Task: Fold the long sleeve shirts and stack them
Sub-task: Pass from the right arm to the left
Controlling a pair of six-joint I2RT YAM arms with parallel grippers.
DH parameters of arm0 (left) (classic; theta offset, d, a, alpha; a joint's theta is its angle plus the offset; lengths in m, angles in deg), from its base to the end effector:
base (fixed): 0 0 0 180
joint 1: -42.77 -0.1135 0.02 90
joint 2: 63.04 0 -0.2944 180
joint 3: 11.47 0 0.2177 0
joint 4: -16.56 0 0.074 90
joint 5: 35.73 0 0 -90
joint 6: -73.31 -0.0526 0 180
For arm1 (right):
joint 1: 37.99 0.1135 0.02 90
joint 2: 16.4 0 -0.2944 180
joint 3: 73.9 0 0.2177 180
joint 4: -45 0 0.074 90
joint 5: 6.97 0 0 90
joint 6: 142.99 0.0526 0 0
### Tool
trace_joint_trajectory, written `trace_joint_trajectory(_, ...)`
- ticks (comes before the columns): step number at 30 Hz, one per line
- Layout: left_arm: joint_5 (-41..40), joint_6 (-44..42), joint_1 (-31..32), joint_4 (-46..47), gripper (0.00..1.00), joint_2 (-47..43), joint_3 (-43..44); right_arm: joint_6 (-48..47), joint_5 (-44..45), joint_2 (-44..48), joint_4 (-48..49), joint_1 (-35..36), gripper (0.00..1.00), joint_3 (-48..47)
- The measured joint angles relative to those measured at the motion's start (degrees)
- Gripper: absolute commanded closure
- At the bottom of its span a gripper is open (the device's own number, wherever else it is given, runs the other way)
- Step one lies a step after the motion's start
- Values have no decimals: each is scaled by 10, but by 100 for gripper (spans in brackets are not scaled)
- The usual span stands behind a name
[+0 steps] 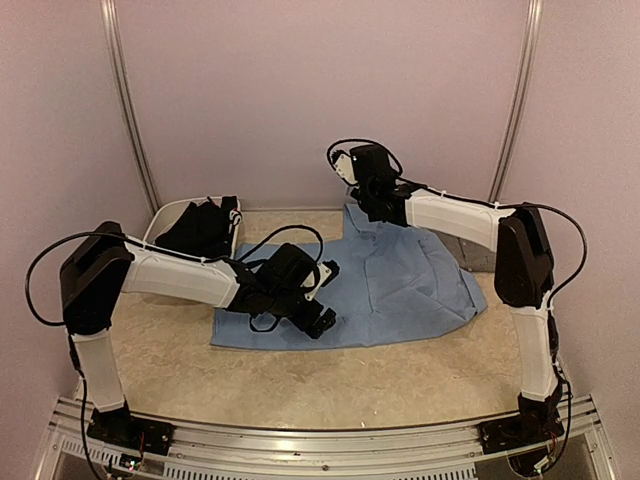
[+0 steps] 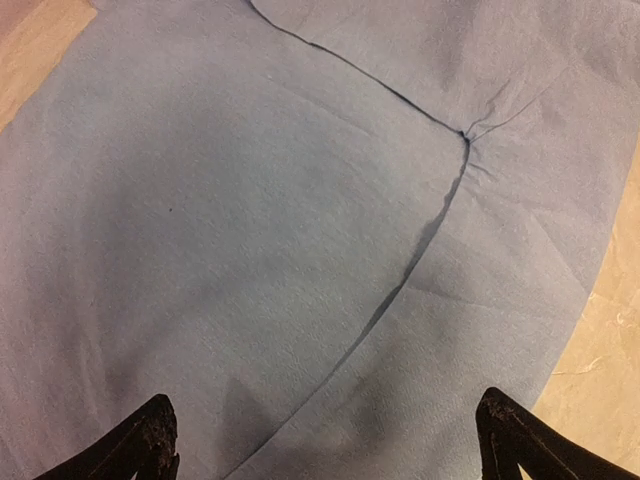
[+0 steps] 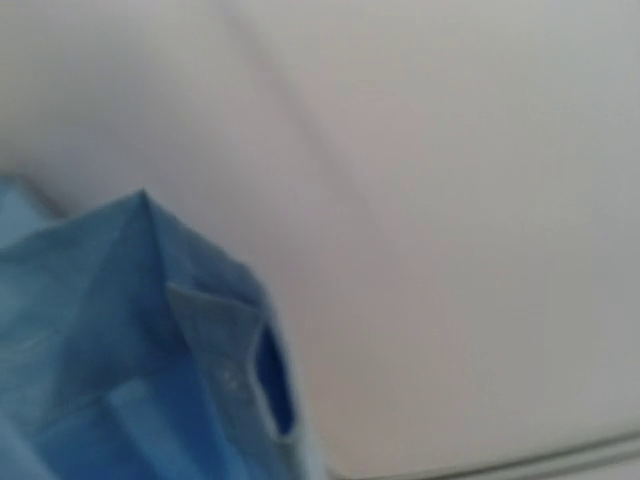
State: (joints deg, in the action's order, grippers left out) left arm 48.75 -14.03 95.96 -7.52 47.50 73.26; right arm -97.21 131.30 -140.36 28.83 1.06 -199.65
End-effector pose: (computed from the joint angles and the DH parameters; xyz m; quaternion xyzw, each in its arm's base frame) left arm 0.2441 -0.3178 0.1978 0.3855 0.8556 -0.1204 0.3238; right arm 0.4190 0.2893 0.3374 -0.2917 0.7054 -0.3479 0.5443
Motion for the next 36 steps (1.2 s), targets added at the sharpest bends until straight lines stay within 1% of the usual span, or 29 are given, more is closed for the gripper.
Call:
trace_joint_trajectory(5, -15, 21, 0, 41, 1, -53, -48, 73, -62, -37, -63, 1, 100, 0)
trace_joint_trajectory(9, -31, 50, -5, 49, 1, -81, -64, 128, -110, -59, -103, 2, 100, 0)
trace_joint_trajectory(15, -36, 127, -49, 50, 1, -118, -77, 211, -161, -65, -144, 2, 100, 9)
trace_joint_trajectory(20, -35, 166, -76, 47, 1, -131, -73, 283, -176, -23, -156, 2, 100, 106)
trace_joint_trajectory(24, -19, 197, -82, 49, 1, -121, -50, 359, -199, 50, -168, 2, 100, 197)
trace_joint_trajectory(27, 9, 218, -91, 57, 1, -99, -20, 412, -222, 132, -148, 2, 100, 290)
trace_joint_trajectory(30, 60, 240, -103, 78, 1, -58, 26, 445, -238, 193, -123, 2, 100, 361)
trace_joint_trajectory(33, 137, 277, -114, 114, 1, -5, 74, 470, -259, 232, -79, 2, 100, 423)
trace_joint_trajectory(36, 206, 320, -116, 147, 1, 42, 114, 484, -272, 243, -52, 2, 100, 456)
